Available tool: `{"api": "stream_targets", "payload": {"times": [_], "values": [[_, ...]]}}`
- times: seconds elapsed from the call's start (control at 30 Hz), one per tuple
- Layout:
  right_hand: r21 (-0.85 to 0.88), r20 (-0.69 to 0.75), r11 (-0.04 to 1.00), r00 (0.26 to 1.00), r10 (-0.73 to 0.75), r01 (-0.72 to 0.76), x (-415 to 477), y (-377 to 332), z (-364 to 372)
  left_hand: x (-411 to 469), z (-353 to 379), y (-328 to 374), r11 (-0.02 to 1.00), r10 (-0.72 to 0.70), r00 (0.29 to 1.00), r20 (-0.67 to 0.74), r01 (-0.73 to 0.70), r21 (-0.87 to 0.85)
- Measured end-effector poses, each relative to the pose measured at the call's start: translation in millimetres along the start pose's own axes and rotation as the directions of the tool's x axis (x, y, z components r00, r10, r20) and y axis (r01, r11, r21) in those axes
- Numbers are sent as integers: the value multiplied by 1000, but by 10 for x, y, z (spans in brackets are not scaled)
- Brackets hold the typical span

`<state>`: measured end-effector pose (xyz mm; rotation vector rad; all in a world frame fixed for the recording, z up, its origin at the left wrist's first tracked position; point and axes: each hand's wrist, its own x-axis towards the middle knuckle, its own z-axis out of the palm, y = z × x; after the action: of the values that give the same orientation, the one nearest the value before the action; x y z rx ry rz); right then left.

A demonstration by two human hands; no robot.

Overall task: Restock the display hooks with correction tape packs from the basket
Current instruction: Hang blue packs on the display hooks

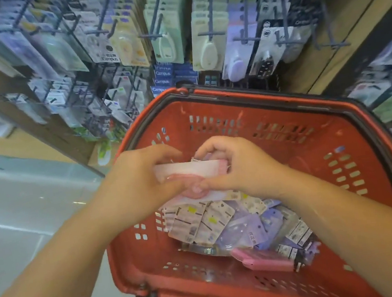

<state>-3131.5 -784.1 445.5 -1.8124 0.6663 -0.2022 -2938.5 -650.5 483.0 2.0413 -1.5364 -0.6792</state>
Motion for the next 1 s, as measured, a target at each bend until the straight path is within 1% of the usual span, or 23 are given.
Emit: {"api": "stream_targets", "payload": {"times": [0.07, 0.13, 0.23, 0.3, 0.37, 0.4, 0.43, 0.47, 0.5, 0.53, 0.57, 0.6, 0.63, 0.67, 0.73, 0.8, 0.83, 0.87, 0.9, 0.93, 1.0], "values": [[118, -61, 993, 998, -6, 13, 24, 13, -3, -2, 21, 15, 998, -46, 997, 57, 48, -34], [232, -83, 972, 996, -21, 40, 45, 9, -7, -22, 43, -8, 991, -104, 990, 94, 111, -72], [304, -69, 950, 997, -46, 65, 78, -52, 59, -63, 67, -25, 969, -142, 975, 168, 172, -177], [368, -87, 926, 995, -54, 83, 135, -74, 115, -114, 62, -21, 942, -142, 978, 151, 181, -284], [405, -111, 914, 994, 12, 35, 239, -17, 120, -157, 21, -47, 891, -190, 981, 51, 194, -411], [359, -105, 932, 991, 79, -36, 299, 63, 116, -181, -12, -65, 854, -238, 971, 2, 210, -476], [269, -82, 954, 984, 161, -134, 356, 176, 116, -210, -45, -76, 815, -288, 957, -40, 223, -534], [141, -40, 961, 968, 248, -240, 409, 341, 127, -244, -76, -85, 780, -330, 941, -74, 228, -583], [-12, 22, 943, 943, 331, -331, 449, 529, 161, -282, -97, -98, 753, -360, 928, -97, 228, -618], [-181, 91, 907, 912, 400, -380, 473, 716, 228, -325, -114, -97, 733, -383, 917, -108, 231, -640], [-337, 152, 863, 883, 444, -376, 491, 898, 309, -368, -127, -93, 721, -398, 911, -110, 236, -651], [-458, 192, 817, 858, 476, -351, 509, 1067, 398, -411, -132, -89, 711, -408, 907, -104, 245, -659], [-527, 204, 783, 846, 493, -329, 518, 1195, 488, -455, -131, -90, 702, -413, 906, -95, 250, -667], [-561, 194, 761, 842, 504, -326, 521, 1267, 571, -493, -126, -87, 692, -412, 907, -89, 248, -678], [-600, 142, 732, 858, 494, -322, 538, 1370, 705, -548, -119, -81, 671, -432, 896, -103, 243, -700], [-670, 93, 688, 889, 449, -277, 547, 1383, 775, -582, -111, -83, 664, -450, 884, -124, 238, -709], [-682, 93, 688, 903, 419, -249, 539, 1357, 783, -587, -103, -83, 666, -456, 880, -133, 238, -707], [-664, 111, 713, 912, 395, -227, 531, 1324, 780, -587, -100, -83, 664, -463, 876, -137, 240, -708], [-612, 139, 762, 919, 369, -213, 530, 1288, 761, -581, -95, -85, 660, -469, 873, -133, 247, -709], [-521, 156, 827, 928, 337, -213, 513, 1208, 719, -573, -88, -78, 657, -466, 875, -127, 247, -712], [-298, 123, 923, 949, 290, -243, 475, 1020, 591, -541, -67, -53, 655, -442, 888, -124, 225, -721]]}}
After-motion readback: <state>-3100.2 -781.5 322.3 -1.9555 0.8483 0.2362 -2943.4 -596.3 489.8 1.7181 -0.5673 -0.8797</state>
